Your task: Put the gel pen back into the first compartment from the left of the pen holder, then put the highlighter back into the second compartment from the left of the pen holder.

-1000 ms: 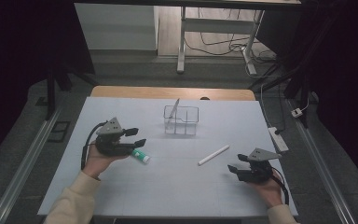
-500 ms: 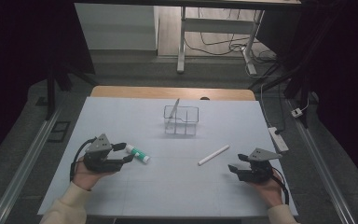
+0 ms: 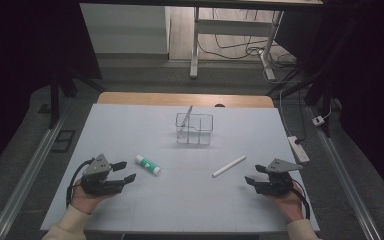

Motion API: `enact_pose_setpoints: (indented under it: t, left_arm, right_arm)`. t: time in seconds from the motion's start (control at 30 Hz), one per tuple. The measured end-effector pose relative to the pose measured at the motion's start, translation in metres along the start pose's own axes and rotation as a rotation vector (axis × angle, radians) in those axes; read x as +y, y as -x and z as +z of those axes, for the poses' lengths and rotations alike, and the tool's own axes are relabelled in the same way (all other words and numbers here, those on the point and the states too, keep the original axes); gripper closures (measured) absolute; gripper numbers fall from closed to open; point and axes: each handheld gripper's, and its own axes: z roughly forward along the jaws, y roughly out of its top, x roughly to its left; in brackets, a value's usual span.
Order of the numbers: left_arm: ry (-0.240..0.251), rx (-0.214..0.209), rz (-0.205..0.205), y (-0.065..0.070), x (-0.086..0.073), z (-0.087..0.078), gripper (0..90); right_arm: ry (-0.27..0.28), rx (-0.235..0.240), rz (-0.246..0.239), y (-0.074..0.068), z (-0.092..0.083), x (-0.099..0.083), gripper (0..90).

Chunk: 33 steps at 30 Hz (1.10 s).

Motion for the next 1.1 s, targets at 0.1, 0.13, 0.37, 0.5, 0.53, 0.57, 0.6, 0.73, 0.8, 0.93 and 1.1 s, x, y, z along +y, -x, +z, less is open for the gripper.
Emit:
enact_pose_setpoints:
  t: [0.1, 0.13, 0.37, 0.5, 0.53, 0.57, 0.6, 0.73, 0.8, 0.93, 1.1]
  left_arm:
    - [-0.006, 0.006, -0.004, -0.001, -0.004, -0.001, 40.9]
    - [-0.006, 0.006, -0.007, -0.002, -0.004, -0.001, 40.9]
    - [-0.014, 0.001, -0.010, -0.003, -0.004, -0.001, 39.7]
    - [-0.030, -0.005, -0.006, -0.002, -0.005, 0.002, 38.7]
    - [-0.031, -0.004, -0.005, -0.002, -0.005, 0.003, 38.5]
    - [-0.033, -0.006, -0.005, -0.002, -0.004, 0.003, 38.4]
    - [-0.032, -0.007, -0.006, -0.002, -0.004, 0.003, 38.4]
    - [-0.036, -0.008, -0.014, -0.003, -0.005, 0.003, 38.1]
    - [-0.038, -0.008, -0.014, -0.003, -0.006, 0.004, 38.1]
    - [-0.038, -0.009, -0.011, -0.003, -0.005, 0.004, 37.9]
    - [-0.046, -0.010, -0.004, -0.002, -0.005, 0.006, 37.8]
  right_arm:
    - [0.005, 0.000, -0.004, 0.000, 0.000, 0.000, 35.1]
    - [0.005, -0.001, -0.005, 0.000, 0.000, 0.000, 35.1]
    - [0.013, 0.002, -0.010, -0.001, -0.001, 0.001, 35.1]
    - [0.016, 0.005, -0.013, -0.001, -0.001, 0.001, 35.1]
    - [0.012, 0.002, -0.016, -0.001, -0.002, 0.002, 35.1]
    - [0.012, 0.002, -0.017, -0.001, -0.002, 0.002, 35.1]
    - [0.014, 0.003, -0.017, -0.001, -0.002, 0.002, 35.1]
    - [0.040, 0.028, 0.003, -0.001, -0.004, 0.004, 35.1]
    - [0.053, 0.040, 0.007, -0.002, -0.004, 0.006, 34.9]
    - [0.061, 0.042, -0.006, -0.003, -0.006, 0.008, 34.6]
    - [0.053, 0.039, -0.028, -0.002, -0.007, 0.012, 33.3]
